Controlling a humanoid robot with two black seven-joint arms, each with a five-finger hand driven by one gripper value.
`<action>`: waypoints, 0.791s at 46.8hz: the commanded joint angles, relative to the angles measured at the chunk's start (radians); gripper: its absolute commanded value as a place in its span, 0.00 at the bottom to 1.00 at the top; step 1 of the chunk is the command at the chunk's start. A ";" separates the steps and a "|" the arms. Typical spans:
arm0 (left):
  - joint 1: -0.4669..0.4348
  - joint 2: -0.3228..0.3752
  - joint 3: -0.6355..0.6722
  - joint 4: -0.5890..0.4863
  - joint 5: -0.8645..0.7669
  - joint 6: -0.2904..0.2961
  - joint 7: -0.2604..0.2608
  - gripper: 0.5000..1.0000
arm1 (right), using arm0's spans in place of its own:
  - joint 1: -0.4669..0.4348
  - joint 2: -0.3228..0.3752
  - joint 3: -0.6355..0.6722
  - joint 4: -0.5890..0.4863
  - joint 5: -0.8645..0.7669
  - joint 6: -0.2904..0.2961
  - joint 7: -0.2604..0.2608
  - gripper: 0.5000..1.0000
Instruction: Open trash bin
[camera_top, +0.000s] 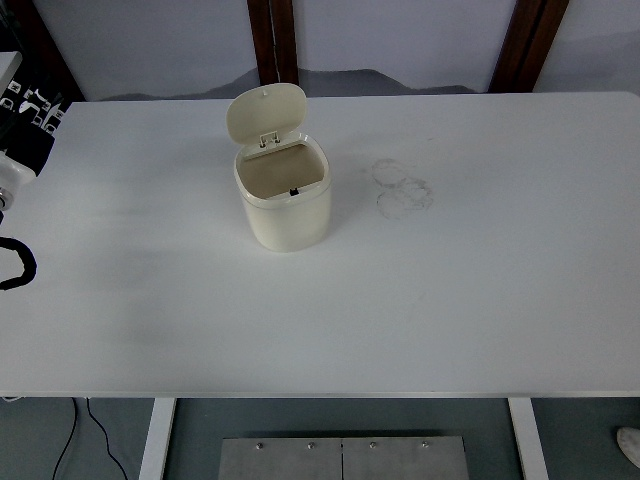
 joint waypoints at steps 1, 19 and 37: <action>0.009 -0.002 0.000 0.013 -0.012 -0.021 -0.020 1.00 | 0.000 0.000 0.000 0.000 0.000 0.000 0.000 0.98; 0.030 -0.043 0.002 0.051 -0.013 -0.022 -0.021 1.00 | 0.000 0.000 0.000 0.000 0.000 0.000 0.000 0.98; 0.050 -0.043 0.000 0.053 -0.015 -0.024 -0.021 1.00 | 0.000 0.000 0.000 0.000 0.000 0.000 0.000 0.98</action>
